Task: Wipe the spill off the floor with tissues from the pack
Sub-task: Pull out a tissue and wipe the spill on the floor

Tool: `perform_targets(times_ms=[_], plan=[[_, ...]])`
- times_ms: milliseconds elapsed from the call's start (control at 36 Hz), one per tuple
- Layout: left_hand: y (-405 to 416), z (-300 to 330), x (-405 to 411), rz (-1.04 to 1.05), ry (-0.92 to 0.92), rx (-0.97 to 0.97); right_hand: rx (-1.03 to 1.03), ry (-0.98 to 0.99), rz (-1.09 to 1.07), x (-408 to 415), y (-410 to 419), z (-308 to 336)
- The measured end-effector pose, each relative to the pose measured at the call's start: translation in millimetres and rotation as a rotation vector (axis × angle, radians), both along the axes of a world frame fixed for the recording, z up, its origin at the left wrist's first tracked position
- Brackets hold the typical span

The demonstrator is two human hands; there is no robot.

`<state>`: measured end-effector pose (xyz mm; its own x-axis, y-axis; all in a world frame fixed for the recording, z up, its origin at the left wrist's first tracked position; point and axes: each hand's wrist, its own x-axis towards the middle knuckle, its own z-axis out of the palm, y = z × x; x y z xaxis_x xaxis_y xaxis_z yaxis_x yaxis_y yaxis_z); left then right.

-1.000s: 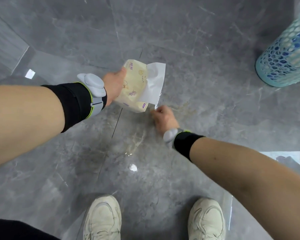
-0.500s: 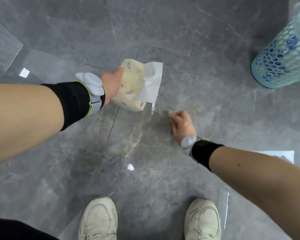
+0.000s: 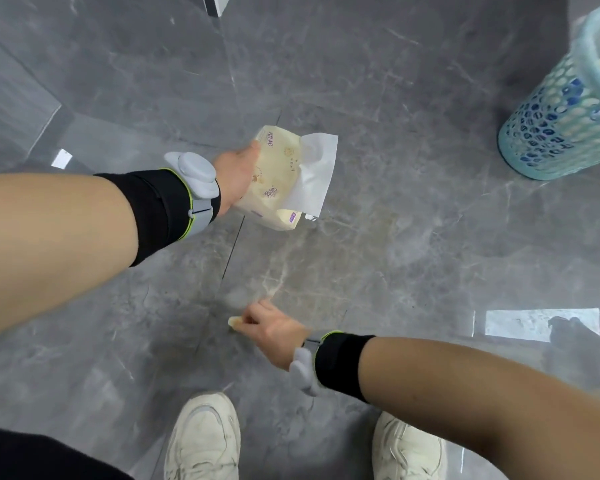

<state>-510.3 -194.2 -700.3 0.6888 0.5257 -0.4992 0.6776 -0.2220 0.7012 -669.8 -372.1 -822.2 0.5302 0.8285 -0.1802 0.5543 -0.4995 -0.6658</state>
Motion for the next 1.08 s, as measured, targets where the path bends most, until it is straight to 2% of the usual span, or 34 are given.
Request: perform_targets(times_ms=[167, 250, 306, 389, 556, 667, 722, 806, 944, 1000, 1083], plan=[[16.6, 1.1, -5.1, 0.025, 0.0, 0.015, -0.078, 0.075, 0.116, 41.1, 7.5, -2.5], [24.7, -1.5, -7.2, 0.044, -0.009, 0.002, -0.03, 0.021, -0.051, 87.9, 3.3, 6.3], [29.0, -2.3, -9.0, 0.062, -0.007, -0.007, -0.082, -0.146, -0.2, 119.0, 1.4, 10.8], [33.2, -4.6, -11.0, 0.077, 0.01, -0.003, -0.161, -0.158, -0.393, 159.6, -4.0, 8.7], [38.3, -5.5, -14.5, 0.083, 0.006, -0.013, -0.291, -0.201, -0.58, 238.0, -36.5, 1.9], [39.3, -6.0, -14.0, 0.094, 0.004, -0.013, -0.235, -0.235, -0.61, 227.9, -36.9, -2.5], [38.3, -5.0, -13.5, 0.1, -0.003, -0.014, -0.151, -0.265, -0.562, 204.0, -37.5, -2.3], [35.8, -4.5, -11.3, 0.094, -0.025, -0.032, -0.064, -0.228, -0.367, 158.1, -41.3, 0.6], [20.6, -1.3, -1.8, 0.052, -0.021, 0.001, -0.102, -0.018, -0.15, 82.1, -65.4, 17.3], [14.7, -0.8, 2.2, 0.033, -0.018, 0.025, -0.181, 0.032, 0.019, 58.2, -74.4, 21.0], [5.0, -1.0, 7.2, 0.003, -0.018, 0.052, -0.235, 0.063, 0.141, 40.3, -87.2, 16.3]])
